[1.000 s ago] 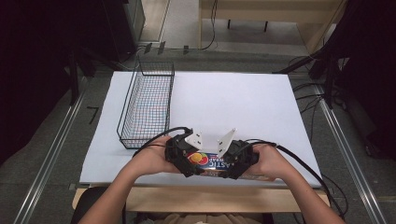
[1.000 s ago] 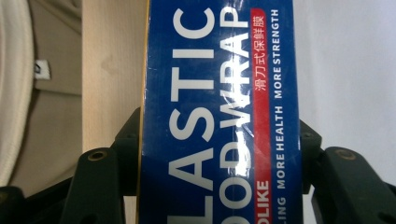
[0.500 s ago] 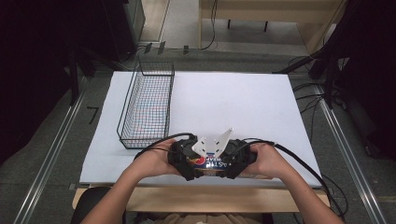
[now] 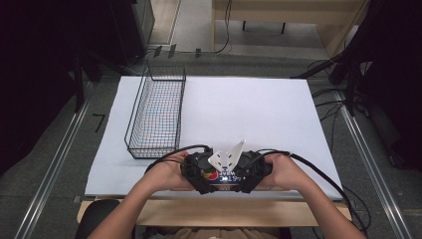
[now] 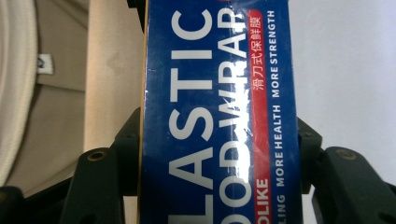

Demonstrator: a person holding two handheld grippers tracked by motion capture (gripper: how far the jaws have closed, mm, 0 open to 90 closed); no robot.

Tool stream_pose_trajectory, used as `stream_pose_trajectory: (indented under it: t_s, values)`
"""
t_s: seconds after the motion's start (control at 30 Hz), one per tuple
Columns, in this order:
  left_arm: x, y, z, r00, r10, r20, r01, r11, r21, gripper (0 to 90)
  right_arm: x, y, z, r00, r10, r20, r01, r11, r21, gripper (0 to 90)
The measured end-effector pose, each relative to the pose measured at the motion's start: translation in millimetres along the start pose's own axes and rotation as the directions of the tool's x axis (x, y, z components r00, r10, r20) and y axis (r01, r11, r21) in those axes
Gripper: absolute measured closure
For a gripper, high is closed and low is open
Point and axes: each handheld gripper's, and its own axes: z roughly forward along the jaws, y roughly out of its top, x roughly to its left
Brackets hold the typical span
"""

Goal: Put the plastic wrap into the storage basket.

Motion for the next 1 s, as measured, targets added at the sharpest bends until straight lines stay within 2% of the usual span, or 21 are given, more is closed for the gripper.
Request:
stream_pose_trajectory:
  t_s: [0.13,0.17,0.33,0.4,0.53,0.6,0.67,0.73,0.77,0.87,0.9,1.0]
  values:
    - [0.1,0.3,-3.0,1.0,0.001,0.004,-0.001,1.0,-0.008,40.0,-0.8,-1.8,-0.3,1.0,-0.005,-0.003,0.005,0.9998,-0.02,41.1]
    - [0.1,0.2,-4.9,0.9997,-0.012,0.021,0.012,0.9999,-0.012,40.2,-2.0,-3.6,-1.4,0.9995,0.002,-0.03,-0.003,0.9994,-0.036,40.9]
    - [-1.7,1.1,-5.9,0.9993,-0.027,0.026,0.027,0.9996,-0.002,40.5,-3.2,-4.9,-0.6,0.9988,-0.002,-0.049,0.0,0.9987,-0.05,40.2]
    - [-1.4,1.2,-7.0,0.9993,-0.032,0.019,0.032,0.9995,-0.003,40.7,-3.6,-5.4,-1.3,0.999,0.014,-0.042,-0.016,0.9986,-0.05,39.4]
    - [-1.0,1.0,-8.3,0.9998,-0.015,0.012,0.016,0.9998,-0.009,40.6,-3.7,-6.7,-3.6,0.9993,0.022,-0.03,-0.024,0.9978,-0.062,38.4]
    - [-1.4,0.5,-8.1,0.9997,-0.024,0.009,0.024,0.9997,-0.006,40.6,-4.2,-8.7,-5.7,0.9994,0.021,-0.028,-0.023,0.9969,-0.075,36.8]
    - [-0.7,-1.2,-9.3,0.9996,-0.026,-0.01,0.026,0.9997,-0.003,40.5,-5.3,-13.7,-9.2,0.9995,0.03,-0.009,-0.031,0.9958,-0.086,30.8]
    - [0.4,-2.0,-10.4,0.9994,-0.033,-0.008,0.033,0.9994,-0.001,40.5,-5.9,-16.1,-10.6,0.9994,0.031,-0.012,-0.032,0.9953,-0.091,30.6]
    - [2.1,-3.5,-12.5,0.9994,-0.032,-0.012,0.032,0.9994,-0.012,40.5,-8.9,-21.3,-14.1,0.9995,0.033,0.0,-0.032,0.9931,-0.112,29.7]
    - [4.2,-5.2,-14.7,0.9992,-0.038,-0.006,0.038,0.9992,-0.014,40.3,-10.5,-24.8,-17.7,0.9983,0.058,-0.002,-0.057,0.9895,-0.133,27.6]
    - [4.9,-7.3,-15.8,0.9987,-0.05,-0.012,0.05,0.9987,-0.014,40.3,-12.2,-27.9,-22.0,0.9962,0.087,0.002,-0.085,0.9846,-0.153,26.6]
    - [6.3,-8.6,-16.8,0.9982,-0.058,-0.016,0.058,0.9983,-0.005,40.3,-14.2,-30.7,-26.2,0.9955,0.094,0.009,-0.091,0.982,-0.165,26.2]
